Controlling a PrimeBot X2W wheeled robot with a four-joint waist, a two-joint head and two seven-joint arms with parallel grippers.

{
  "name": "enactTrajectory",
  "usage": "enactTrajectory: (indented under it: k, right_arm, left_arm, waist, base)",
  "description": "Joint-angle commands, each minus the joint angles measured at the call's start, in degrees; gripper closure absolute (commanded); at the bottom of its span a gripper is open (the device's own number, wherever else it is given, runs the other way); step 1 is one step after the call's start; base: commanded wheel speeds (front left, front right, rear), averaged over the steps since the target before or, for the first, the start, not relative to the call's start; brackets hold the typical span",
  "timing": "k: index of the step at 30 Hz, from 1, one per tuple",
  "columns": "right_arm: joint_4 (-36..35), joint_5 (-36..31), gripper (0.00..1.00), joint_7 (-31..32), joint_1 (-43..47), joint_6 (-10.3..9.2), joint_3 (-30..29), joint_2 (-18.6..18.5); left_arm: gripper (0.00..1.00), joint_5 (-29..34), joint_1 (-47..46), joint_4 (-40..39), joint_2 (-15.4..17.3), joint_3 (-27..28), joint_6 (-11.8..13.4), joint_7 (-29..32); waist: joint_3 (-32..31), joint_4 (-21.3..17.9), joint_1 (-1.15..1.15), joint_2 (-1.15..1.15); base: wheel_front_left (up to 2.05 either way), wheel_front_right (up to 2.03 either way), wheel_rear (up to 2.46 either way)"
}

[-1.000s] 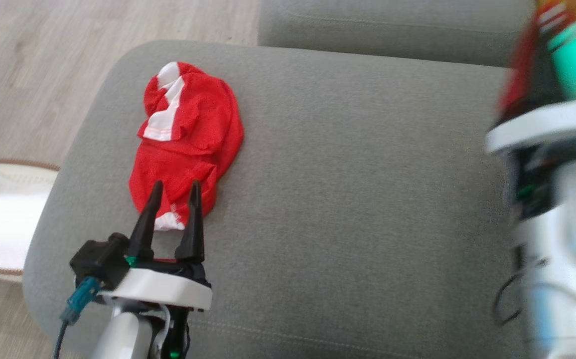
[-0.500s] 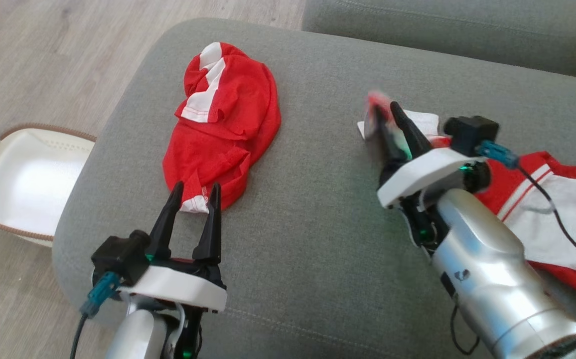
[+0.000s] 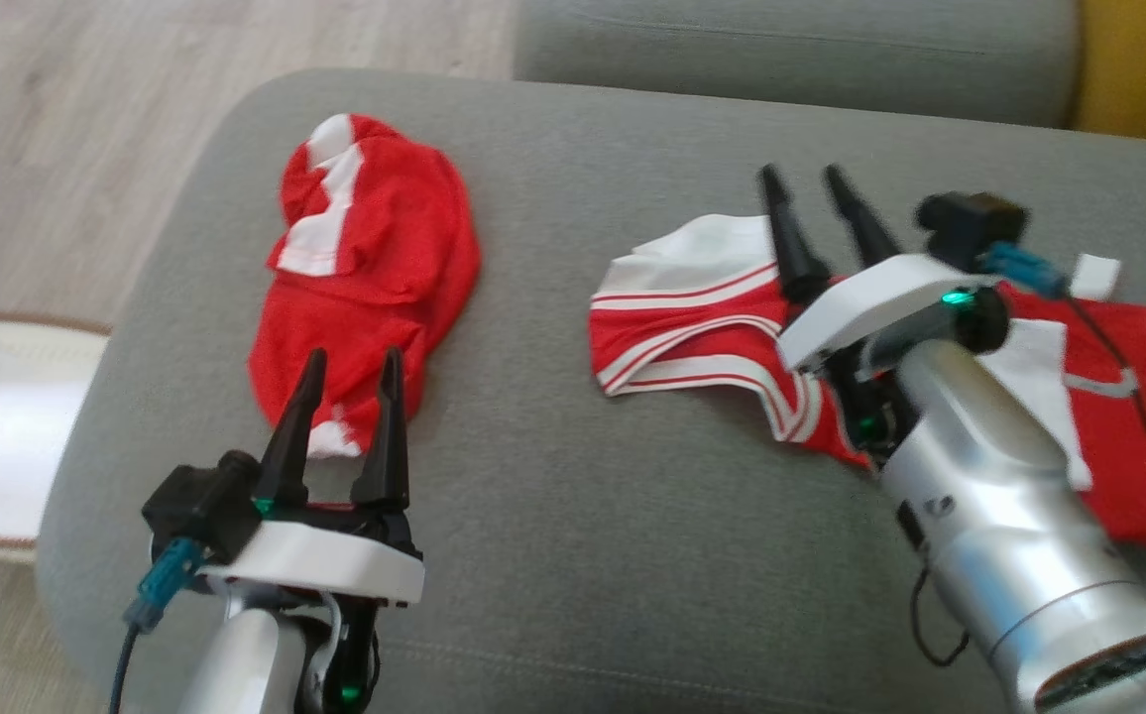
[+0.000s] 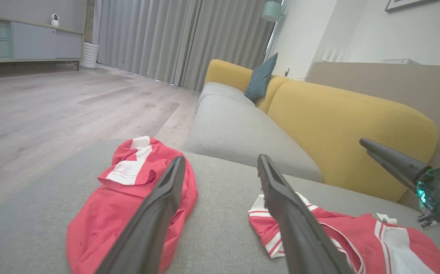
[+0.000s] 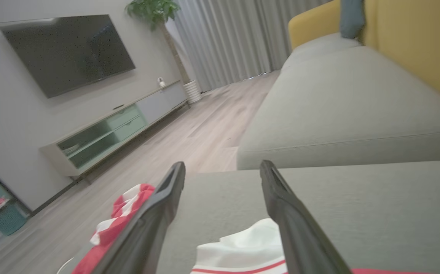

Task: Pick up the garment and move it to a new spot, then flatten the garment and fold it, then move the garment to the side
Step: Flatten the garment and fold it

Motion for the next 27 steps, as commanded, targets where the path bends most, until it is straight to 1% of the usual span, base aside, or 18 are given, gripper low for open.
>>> enactTrajectory:
  k: [1,4,6,7,10,14,17,21,24,27]
  right_arm:
    - [-1.8,-2.7,0.0,-0.8,-1.7,0.44,-2.5,0.6]
    - [-3.5,-8.7,0.0,-0.8,0.9,0.44,-10.2,0.6]
    - [-6.1,-13.3,0.0,-0.8,3.6,0.44,-15.5,0.6]
    - [-6.1,-13.3,0.0,-0.8,3.6,0.44,-15.5,0.6]
    - [-11.9,-18.3,0.0,-0.8,9.5,0.44,-22.5,0.6]
    - [-18.2,-20.6,0.0,-0.8,17.6,0.44,-28.4,0.6]
    - [-21.4,-20.5,0.0,-0.8,22.1,0.44,-30.8,0.6]
    - [-23.5,-20.4,0.0,-0.8,25.1,0.44,-31.6,0.6]
    - [-23.2,-20.5,0.0,-0.8,26.0,0.44,-31.9,0.6]
    - [-20.7,-20.3,0.0,-0.8,26.2,0.44,-32.7,0.6]
  left_arm:
    - [0.0,0.3,-2.9,-2.4,0.2,2.0,0.2,-0.3]
    - [0.0,0.0,-3.1,-3.1,0.2,2.2,0.3,-0.3]
    - [0.0,-0.1,-3.2,-3.3,0.2,2.0,0.3,-0.3]
    - [0.0,-0.1,-3.2,-3.3,0.2,2.0,0.3,-0.3]
    - [0.0,-0.1,-3.8,-3.2,0.2,1.3,0.1,-0.3]
    - [0.0,-0.3,-4.4,-3.3,0.2,1.0,0.5,-0.3]
    - [0.0,-0.4,-4.3,-3.1,0.2,0.5,0.5,-0.3]
    - [0.0,-0.3,-4.2,-2.9,0.2,0.2,0.3,-0.3]
    - [0.0,-0.2,-4.3,-2.6,0.2,0.2,0.2,-0.3]
    - [0.0,-0.2,-4.4,-2.5,0.2,0.0,0.0,-0.3]
  waist:
    - [-0.5,-2.0,0.0,0.0]
    - [-0.7,-4.0,0.0,0.0]
    - [-0.6,-5.2,0.0,0.0]
    - [-0.6,-5.2,0.0,0.0]
    - [-0.3,-6.7,0.0,0.0]
    - [0.2,-8.3,0.0,0.0]
    - [0.9,-9.0,0.0,0.0]
    - [1.5,-9.2,0.0,0.0]
    - [1.9,-9.1,0.0,0.0]
    - [2.3,-8.8,0.0,0.0]
  base:
    - [0.0,0.0,0.0]
    - [0.0,0.0,0.0]
    - [0.0,0.0,0.0]
    - [0.0,0.0,0.0]
    - [0.0,0.0,0.0]
    - [0.0,0.0,0.0]
    - [0.0,0.0,0.0]
    - [0.0,0.0,0.0]
    - [0.0,0.0,0.0]
    - [0.0,0.0,0.0]
